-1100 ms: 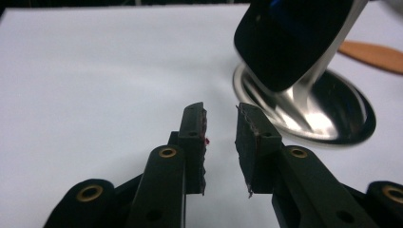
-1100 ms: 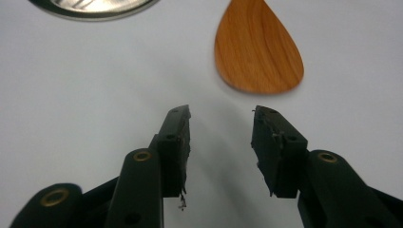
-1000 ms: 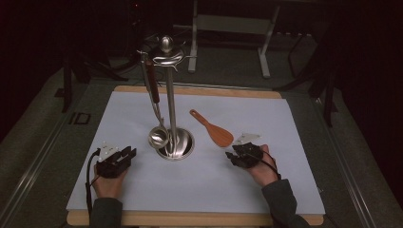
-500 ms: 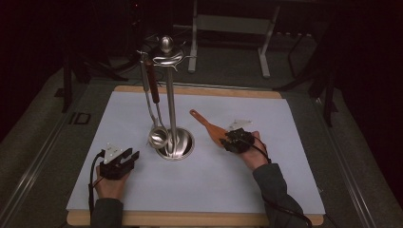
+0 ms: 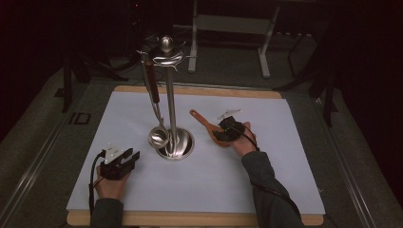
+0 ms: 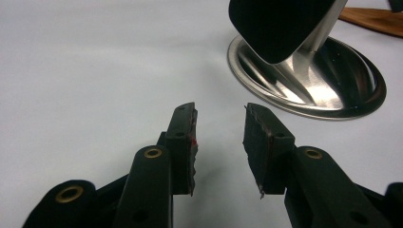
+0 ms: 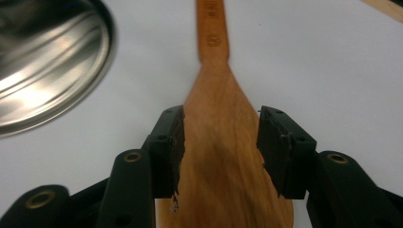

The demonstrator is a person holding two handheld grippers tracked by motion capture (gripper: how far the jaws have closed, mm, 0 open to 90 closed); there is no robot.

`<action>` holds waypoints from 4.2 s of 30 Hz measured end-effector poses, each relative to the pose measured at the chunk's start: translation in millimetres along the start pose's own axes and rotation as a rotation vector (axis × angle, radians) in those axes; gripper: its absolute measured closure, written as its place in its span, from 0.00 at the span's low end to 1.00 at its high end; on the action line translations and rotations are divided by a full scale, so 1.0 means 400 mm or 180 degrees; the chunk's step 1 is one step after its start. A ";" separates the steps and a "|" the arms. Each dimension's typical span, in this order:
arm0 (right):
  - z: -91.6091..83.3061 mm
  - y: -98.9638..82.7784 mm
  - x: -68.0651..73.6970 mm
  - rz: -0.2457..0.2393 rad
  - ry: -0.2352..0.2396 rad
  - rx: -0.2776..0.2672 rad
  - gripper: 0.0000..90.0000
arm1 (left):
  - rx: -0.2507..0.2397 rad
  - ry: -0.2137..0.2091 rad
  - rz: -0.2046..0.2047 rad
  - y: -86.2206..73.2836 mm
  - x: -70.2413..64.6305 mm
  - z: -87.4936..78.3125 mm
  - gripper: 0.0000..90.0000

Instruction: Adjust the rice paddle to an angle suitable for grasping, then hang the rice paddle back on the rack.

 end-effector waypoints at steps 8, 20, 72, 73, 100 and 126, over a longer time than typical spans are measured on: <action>0.049 0.012 -0.009 0.0129 0.0071 0.0116 0.44 | -0.0005 -0.0012 -0.0011 0.000 0.000 0.000 0.72; 0.093 0.032 -0.001 0.0137 0.0007 0.0238 0.43 | -0.0022 -0.0027 -0.0023 -0.001 0.000 -0.002 0.71; -0.261 -0.340 0.056 0.0134 0.0015 0.0490 0.47 | 0.0036 0.0008 0.0039 -0.001 -0.005 0.002 0.71; -0.261 -0.340 0.056 0.0134 0.0015 0.0490 0.47 | 0.0036 0.0008 0.0039 -0.001 -0.005 0.002 0.71; -0.226 -0.200 0.053 -0.0235 0.0173 0.1091 0.60 | 0.0041 -0.0004 0.0018 -0.001 -0.003 0.002 0.70; -0.165 -0.187 0.046 -0.0249 0.0244 0.1561 0.70 | 0.0054 0.0001 0.0032 -0.001 -0.004 0.003 0.69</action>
Point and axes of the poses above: each handheld gripper's, and its own axes: z roughly forward along the jaws, y roughly out of its top, x roughly to its left, the point moved 4 cm from there along z, roughly forward along the jaws
